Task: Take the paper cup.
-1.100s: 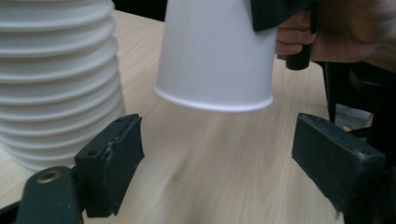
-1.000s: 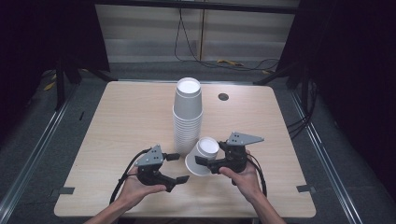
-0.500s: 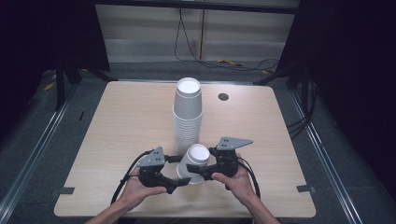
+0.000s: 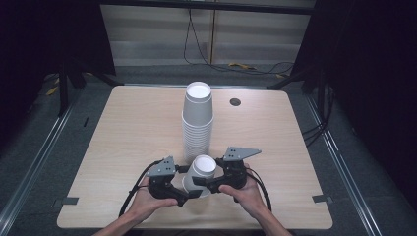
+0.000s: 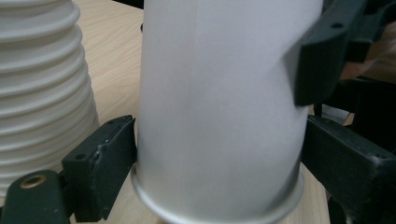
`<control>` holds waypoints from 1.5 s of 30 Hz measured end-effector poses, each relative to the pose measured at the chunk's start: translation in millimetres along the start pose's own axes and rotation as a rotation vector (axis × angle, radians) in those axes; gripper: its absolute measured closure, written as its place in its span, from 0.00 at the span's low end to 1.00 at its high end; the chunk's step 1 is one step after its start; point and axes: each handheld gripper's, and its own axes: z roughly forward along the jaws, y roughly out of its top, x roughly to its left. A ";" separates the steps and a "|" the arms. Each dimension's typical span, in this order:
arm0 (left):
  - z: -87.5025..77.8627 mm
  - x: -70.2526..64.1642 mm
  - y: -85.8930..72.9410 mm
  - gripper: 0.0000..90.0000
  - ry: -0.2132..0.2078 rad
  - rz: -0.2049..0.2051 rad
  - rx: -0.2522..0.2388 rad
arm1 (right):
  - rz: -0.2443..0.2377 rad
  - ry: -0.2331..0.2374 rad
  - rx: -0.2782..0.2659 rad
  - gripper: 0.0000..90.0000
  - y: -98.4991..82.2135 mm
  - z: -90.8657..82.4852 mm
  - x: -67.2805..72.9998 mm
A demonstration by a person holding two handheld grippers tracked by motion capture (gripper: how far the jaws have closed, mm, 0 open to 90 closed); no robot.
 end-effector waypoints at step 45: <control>-2.1 -1.5 0.5 0.16 -0.021 0.053 0.061 | 0.013 0.045 0.003 0.15 3.2 2.0 4.5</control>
